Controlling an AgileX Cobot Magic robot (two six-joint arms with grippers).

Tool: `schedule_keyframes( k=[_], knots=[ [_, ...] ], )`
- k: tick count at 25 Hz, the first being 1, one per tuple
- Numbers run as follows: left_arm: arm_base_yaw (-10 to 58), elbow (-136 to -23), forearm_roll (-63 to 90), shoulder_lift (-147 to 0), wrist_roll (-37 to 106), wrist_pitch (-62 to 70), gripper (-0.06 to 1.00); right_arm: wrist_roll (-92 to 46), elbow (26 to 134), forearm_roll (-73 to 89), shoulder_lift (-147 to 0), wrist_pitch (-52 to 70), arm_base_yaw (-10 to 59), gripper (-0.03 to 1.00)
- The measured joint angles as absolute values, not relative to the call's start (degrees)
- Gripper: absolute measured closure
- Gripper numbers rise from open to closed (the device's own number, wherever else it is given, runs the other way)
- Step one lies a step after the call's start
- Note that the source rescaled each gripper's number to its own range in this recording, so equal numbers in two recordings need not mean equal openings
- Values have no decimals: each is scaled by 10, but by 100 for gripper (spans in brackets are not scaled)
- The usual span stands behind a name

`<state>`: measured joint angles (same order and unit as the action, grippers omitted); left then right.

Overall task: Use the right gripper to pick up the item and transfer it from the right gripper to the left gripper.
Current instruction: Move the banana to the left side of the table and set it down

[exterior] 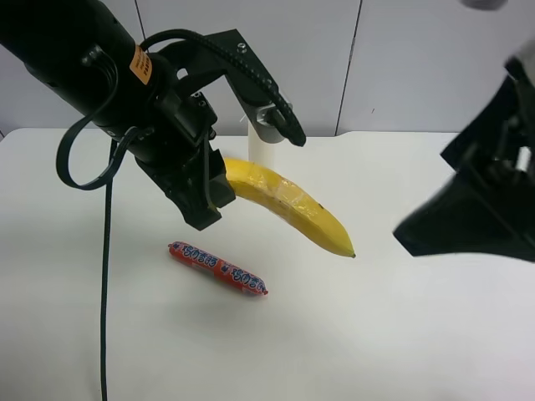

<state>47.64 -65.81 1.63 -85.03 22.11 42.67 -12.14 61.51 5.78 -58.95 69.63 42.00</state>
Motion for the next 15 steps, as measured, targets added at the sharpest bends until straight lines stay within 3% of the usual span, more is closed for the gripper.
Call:
schedule_keyframes(
  k=[15],
  knots=[
    [476,-658,17,-850,221,427,92,-56,372,50,-260,698,420,-3]
  ],
)
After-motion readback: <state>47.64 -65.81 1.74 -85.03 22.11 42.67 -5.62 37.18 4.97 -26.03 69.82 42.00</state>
